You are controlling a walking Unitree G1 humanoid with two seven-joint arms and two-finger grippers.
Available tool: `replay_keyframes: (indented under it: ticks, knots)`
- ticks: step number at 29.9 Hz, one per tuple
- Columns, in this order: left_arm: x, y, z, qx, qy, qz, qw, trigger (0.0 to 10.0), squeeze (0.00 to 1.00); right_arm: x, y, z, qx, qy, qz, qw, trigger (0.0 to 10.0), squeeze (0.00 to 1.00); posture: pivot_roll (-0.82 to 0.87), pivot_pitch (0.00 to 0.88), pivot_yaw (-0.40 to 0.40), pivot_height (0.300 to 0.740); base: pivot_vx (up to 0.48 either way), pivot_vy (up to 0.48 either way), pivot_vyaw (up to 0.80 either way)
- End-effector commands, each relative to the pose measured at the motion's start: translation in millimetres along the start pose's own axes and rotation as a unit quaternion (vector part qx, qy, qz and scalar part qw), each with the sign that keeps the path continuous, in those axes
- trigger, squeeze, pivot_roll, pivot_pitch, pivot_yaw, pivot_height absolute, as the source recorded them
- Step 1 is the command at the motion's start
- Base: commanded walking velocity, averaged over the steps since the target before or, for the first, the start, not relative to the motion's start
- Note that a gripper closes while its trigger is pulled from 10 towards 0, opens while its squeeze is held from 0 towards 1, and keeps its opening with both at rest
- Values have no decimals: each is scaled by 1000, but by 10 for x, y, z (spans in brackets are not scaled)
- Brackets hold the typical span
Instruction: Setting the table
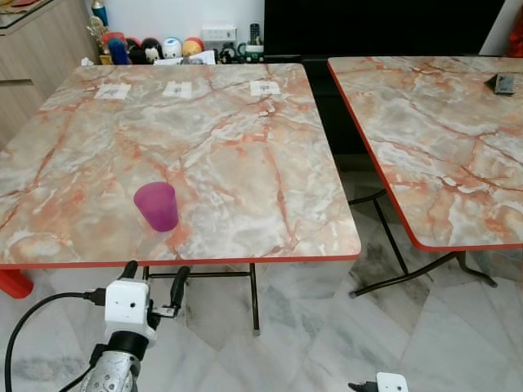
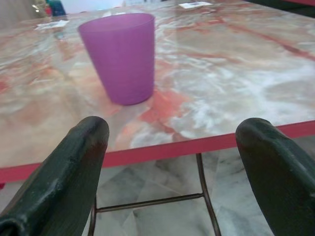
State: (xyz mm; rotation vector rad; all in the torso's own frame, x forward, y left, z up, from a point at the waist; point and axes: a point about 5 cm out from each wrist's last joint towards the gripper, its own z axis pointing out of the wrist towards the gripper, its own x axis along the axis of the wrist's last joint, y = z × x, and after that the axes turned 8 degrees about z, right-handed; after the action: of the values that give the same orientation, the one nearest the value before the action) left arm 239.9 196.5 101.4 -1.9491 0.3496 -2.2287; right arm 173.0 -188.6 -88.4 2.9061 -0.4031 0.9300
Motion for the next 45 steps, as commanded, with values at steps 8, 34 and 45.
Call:
replay_keyframes:
  ticks: [8,34,45]
  knots:
    - [-55,61,17,-14,-23,-17,999,10000,0,-58,-1,-11,-3,-5,3,1000,10000,0,50,124,-13,740,0,0,0]
    - [-40,100,33,-27,-22,-12,999,10000,0,-76,64,-15,-10,-12,18,1000,10000,0,57,122,-12,740,0,227,0]
    - [-12,135,54,-47,-21,-15,999,10000,0,-70,53,-12,-7,-14,18,1000,10000,0,60,127,-12,740,0,0,-769]
